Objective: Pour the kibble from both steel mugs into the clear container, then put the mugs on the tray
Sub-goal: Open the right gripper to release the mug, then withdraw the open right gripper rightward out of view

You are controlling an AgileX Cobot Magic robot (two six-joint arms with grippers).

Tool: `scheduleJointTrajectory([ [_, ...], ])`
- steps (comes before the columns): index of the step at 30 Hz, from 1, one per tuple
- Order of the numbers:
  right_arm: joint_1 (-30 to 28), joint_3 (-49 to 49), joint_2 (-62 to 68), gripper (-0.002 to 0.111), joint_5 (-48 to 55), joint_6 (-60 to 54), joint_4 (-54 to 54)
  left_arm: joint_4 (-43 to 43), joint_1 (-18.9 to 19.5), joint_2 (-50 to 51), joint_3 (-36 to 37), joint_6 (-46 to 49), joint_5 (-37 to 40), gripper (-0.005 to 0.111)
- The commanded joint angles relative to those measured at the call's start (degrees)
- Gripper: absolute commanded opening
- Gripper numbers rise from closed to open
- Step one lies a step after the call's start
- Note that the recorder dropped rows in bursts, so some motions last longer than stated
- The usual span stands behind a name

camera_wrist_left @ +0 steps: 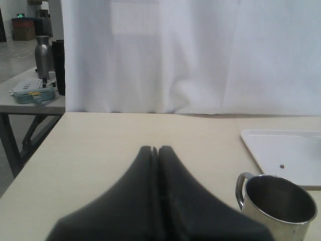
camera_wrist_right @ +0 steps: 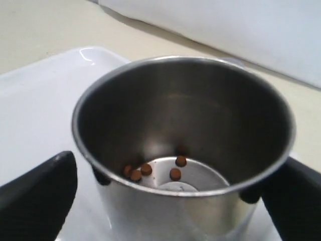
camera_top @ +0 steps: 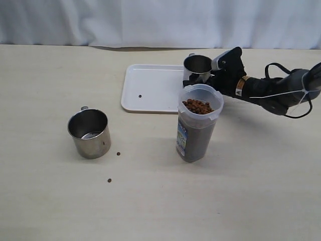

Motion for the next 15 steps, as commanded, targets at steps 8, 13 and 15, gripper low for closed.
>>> scheduleJointTrajectory([
  [8,-4.00,8.60,-7.44,0.080,0.08,0.55,-0.85,-0.10,-0.36,-0.12,0.09,-0.19,-0.75,0.000],
  [13,-5.92,15.14,-12.66,0.080,-0.03,0.82,-0.85,-0.10,-0.36,-0.12,0.09,-0.19,-0.75,0.000],
  [15,-6.85,17.96,-15.14,0.080,-0.03,0.82,-0.85,-0.10,-0.36,-0.12,0.09,-0.19,-0.75,0.000],
])
